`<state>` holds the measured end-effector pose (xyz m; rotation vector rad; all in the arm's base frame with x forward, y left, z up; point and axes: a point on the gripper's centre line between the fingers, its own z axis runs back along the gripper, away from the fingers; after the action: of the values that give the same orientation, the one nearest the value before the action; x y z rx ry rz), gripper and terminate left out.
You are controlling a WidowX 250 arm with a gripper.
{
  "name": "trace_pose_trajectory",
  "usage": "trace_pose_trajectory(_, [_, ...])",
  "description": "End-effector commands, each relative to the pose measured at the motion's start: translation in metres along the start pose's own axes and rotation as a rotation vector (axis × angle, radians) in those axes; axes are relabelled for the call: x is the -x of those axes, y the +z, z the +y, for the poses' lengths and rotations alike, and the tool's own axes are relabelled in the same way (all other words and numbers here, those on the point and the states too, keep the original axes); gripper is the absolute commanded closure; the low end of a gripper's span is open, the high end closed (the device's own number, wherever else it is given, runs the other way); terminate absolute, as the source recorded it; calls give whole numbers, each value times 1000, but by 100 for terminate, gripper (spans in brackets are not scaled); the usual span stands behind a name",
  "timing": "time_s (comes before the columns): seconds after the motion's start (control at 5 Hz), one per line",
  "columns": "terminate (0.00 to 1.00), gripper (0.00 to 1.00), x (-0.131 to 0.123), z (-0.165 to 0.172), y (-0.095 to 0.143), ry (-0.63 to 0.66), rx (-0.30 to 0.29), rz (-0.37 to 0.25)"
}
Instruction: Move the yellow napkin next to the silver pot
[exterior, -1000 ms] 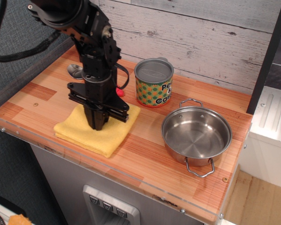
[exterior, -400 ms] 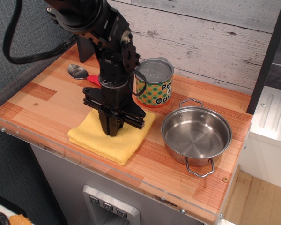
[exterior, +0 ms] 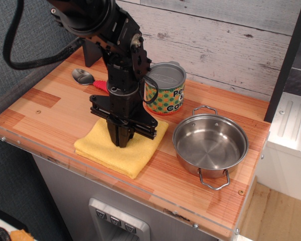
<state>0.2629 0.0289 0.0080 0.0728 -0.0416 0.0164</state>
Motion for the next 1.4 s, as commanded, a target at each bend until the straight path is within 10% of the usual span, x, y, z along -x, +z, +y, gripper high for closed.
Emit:
trace_pose_trajectory(0.0, [0,100,2,2,14,-4,-33,-30])
trace_pose_trajectory(0.2, [0,100,2,5,20,6,-27,-50])
trace_pose_trajectory(0.4, [0,0,1,8,24,37,-21,-63])
trace_pose_trajectory(1.2, [0,0,2,22,71,131,-6,-178])
